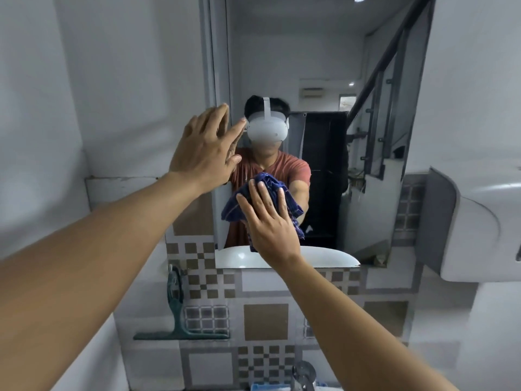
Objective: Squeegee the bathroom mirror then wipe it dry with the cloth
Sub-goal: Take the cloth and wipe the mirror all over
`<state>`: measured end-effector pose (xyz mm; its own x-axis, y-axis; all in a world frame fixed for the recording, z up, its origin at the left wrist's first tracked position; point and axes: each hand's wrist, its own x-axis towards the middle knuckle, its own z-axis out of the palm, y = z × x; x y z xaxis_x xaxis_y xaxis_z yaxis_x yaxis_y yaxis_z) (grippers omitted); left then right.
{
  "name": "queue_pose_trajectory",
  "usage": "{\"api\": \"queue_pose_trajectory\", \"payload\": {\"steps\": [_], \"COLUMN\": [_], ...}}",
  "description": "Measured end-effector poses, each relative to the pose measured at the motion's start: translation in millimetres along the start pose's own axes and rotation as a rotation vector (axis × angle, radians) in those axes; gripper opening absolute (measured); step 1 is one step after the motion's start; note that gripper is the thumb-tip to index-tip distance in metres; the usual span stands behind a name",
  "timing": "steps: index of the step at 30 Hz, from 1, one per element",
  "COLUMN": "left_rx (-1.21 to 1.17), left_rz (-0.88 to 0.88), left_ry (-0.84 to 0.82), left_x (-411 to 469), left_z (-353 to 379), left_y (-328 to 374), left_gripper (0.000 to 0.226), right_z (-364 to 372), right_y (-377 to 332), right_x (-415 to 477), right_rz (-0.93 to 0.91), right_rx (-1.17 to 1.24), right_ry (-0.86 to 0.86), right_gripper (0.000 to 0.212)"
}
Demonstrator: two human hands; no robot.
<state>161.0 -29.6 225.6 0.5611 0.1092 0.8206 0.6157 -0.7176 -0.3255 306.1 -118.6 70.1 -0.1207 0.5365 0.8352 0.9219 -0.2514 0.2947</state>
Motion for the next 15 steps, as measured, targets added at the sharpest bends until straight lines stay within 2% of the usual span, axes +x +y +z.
{"api": "queue_pose_trajectory", "payload": {"steps": [5,9,15], "left_rx": [-0.026,-0.035,-0.059], "left_rz": [0.005,-0.011,-0.012], "left_ry": [0.000,-0.012,-0.029], "left_x": [-1,-1,-13], "left_z": [0,2,2], "left_y": [1,2,5], "left_gripper": [0.073,0.074,0.075], "right_z": [1,10,14], "right_y": [-17,-27,-18], "right_x": [10,6,-23], "right_rz": [-0.201,-0.293,-0.480], "right_rx": [-0.017,-0.015,-0.038], "right_ry": [-0.095,-0.146,-0.279], "right_gripper": [0.060,0.054,0.055]}}
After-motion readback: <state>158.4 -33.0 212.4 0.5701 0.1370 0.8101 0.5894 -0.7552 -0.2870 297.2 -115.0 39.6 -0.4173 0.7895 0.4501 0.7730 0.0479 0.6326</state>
